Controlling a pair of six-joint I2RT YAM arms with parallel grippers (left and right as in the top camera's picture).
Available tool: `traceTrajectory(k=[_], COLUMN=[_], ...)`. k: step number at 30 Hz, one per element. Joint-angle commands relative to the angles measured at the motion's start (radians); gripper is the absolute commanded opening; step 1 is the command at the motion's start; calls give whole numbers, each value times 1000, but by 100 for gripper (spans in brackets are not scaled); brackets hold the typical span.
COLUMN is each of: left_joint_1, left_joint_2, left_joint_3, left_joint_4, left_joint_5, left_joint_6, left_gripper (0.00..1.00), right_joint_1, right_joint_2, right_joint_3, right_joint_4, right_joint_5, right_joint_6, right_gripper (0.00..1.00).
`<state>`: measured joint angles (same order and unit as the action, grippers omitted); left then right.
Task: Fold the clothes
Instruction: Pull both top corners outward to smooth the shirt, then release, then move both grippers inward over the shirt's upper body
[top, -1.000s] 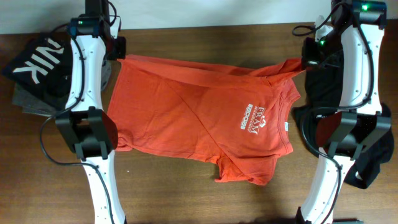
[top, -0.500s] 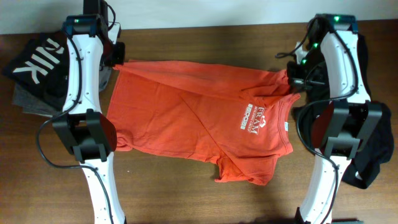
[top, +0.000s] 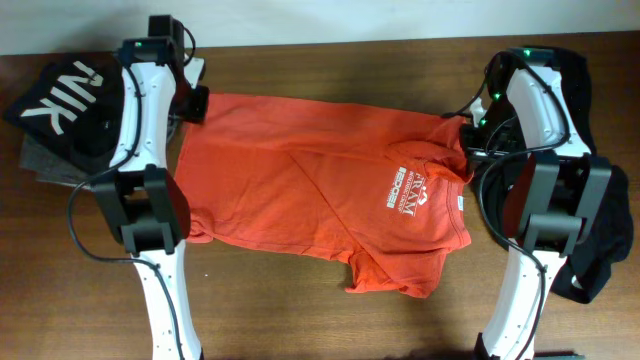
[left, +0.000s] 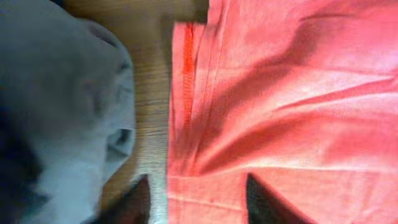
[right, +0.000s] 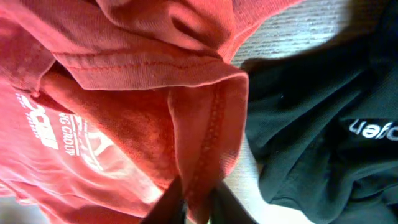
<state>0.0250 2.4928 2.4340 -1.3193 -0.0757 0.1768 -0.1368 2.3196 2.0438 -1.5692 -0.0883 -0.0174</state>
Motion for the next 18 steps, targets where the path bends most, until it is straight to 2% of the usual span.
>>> traceTrajectory(k=[1, 5, 10, 14, 18], left_joint_1=[4, 4, 4, 3, 3], left_joint_2=[16, 8, -23, -78, -127], left_joint_3=[2, 77, 273, 504, 635], left_joint_4=[0, -38, -135, -253, -323], left_joint_5=[8, 15, 71, 85, 129], left_joint_6=[12, 3, 3, 0, -8], left_gripper=[61, 68, 83, 94, 95], right_joint_1=[-8, -13, -14, -13, -13], right_joint_2=[-23, -29, -58, -193, -332], right_joint_3=[5, 82, 293, 397, 401], right_joint_4=[0, -39, -130, -130, -130], right_joint_5=[17, 11, -13, -105, -126], right_joint_6=[7, 7, 6, 6, 7], right_gripper=[20, 22, 25, 47, 50])
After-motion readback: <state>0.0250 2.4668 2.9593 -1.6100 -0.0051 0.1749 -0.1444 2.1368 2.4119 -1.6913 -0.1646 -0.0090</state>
